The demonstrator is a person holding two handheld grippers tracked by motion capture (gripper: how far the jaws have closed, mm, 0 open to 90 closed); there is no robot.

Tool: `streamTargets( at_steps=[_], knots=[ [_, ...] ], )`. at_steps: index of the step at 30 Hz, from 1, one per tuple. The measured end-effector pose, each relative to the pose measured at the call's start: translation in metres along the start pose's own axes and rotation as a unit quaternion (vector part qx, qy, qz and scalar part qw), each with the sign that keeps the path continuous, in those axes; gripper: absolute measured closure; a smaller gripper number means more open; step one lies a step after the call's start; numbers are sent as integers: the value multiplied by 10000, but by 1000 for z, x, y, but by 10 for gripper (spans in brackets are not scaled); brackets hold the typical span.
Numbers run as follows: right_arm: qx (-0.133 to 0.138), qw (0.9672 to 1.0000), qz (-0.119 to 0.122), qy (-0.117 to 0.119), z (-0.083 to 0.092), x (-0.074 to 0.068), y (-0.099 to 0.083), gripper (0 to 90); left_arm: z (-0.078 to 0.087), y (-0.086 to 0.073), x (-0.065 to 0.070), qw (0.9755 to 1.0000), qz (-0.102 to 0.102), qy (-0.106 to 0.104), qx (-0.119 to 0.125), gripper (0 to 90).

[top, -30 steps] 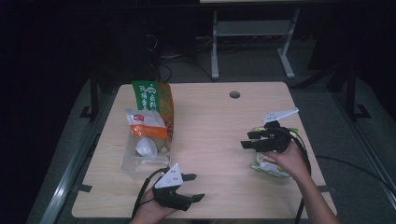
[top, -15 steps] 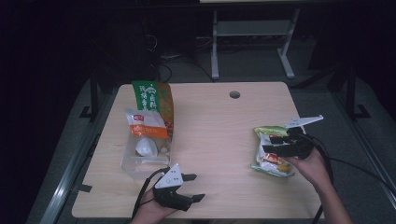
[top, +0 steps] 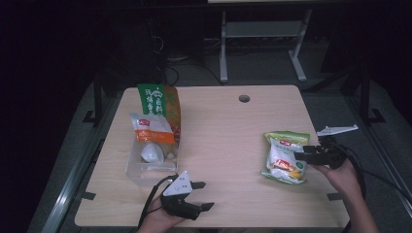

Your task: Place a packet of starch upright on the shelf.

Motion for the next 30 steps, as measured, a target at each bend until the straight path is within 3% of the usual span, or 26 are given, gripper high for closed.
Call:
streamTargets(
  at_steps=[5, 16, 18, 21, 26, 30],
  knots=[
    [-27, 9997, -160, -184, 2, 13, -6, 434, -1, -1, 1, 10000, 12, -13, -6, 314],
    [-190, 9985, -458, -221, -9, 30, -16, 434, -2, -1, 1, 10000, 8, -19, -21, 314],
    [-110, 9984, -527, -150, -10, 32, -18, 442, -2, -1, 1, 10000, -2, -24, -49, 314],
    [-38, 9978, -662, 19, -12, 34, -20, 501, -2, -1, 2, 10000, 10, -34, -53, 314],
    [23, 9965, -766, 340, -15, 34, -24, 706, -4, -1, 3, 10000, -21, -32, -43, 314],
    [-41, 9975, -639, 295, -18, 28, -23, 832, -5, -1, 3, 10000, -10, -39, -30, 314]
  ],
)
Point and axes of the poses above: each handheld gripper's, and its own axes: z roughly backward along the jaws, y roughly out of its top, x roughly to its right, the point moved 1 cm from there along -z, roughly forward along the jaws, and after that the axes turned 11 degrees about y, right-handed, at the moved point
